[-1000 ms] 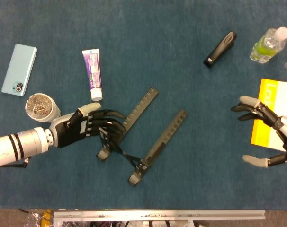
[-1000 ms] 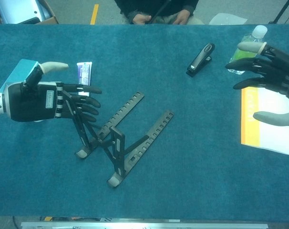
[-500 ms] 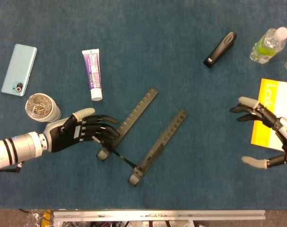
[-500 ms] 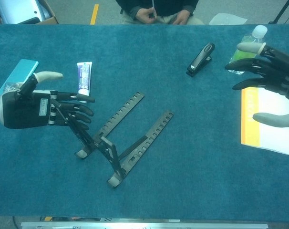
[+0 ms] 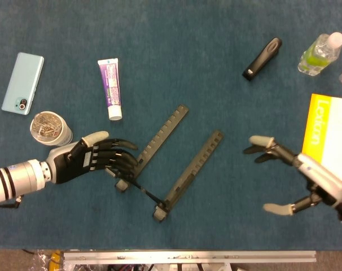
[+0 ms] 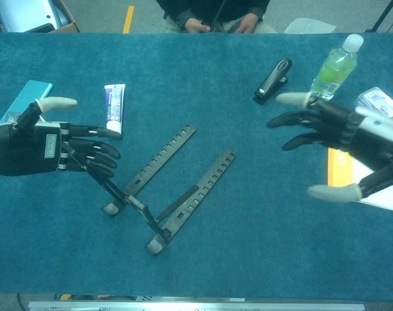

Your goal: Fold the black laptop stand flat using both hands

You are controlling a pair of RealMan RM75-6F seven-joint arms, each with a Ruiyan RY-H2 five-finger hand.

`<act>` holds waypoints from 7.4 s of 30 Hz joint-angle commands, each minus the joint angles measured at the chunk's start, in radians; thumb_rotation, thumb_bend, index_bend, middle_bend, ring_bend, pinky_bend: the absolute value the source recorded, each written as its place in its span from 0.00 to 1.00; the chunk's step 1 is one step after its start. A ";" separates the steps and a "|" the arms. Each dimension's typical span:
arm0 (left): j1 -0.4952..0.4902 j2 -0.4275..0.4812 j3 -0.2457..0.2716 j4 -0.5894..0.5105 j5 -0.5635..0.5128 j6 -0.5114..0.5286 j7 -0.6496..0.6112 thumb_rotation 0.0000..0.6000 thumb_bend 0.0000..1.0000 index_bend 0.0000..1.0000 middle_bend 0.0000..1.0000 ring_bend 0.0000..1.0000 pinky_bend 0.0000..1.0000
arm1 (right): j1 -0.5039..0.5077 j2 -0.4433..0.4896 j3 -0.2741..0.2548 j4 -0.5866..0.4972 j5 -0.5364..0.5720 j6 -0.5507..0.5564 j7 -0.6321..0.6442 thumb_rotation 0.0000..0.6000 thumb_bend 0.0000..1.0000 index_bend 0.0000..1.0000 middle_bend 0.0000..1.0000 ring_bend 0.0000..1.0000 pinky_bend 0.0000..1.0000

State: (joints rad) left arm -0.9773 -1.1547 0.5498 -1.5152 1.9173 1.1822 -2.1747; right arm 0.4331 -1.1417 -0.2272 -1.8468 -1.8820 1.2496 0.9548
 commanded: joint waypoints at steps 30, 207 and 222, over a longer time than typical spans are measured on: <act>-0.034 0.031 -0.003 -0.040 -0.018 -0.039 0.028 0.14 0.34 0.19 0.30 0.23 0.18 | 0.159 -0.204 0.095 0.023 0.019 -0.314 -0.777 1.00 0.14 0.06 0.17 0.05 0.17; 0.099 0.140 -0.229 -0.266 -0.101 -0.195 1.101 1.00 0.34 0.00 0.00 0.00 0.00 | 0.048 0.162 0.255 -0.033 0.213 -0.013 -0.903 1.00 0.12 0.02 0.16 0.03 0.14; 0.026 0.093 -0.353 -0.303 -0.219 -0.336 1.190 1.00 0.34 0.00 0.00 0.00 0.00 | 0.029 0.163 0.267 -0.012 0.191 0.018 -0.859 1.00 0.12 0.02 0.16 0.03 0.14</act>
State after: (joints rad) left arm -0.9443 -1.0563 0.2068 -1.8127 1.7100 0.8574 -0.9952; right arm 0.4625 -0.9780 0.0392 -1.8593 -1.6900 1.2665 0.0953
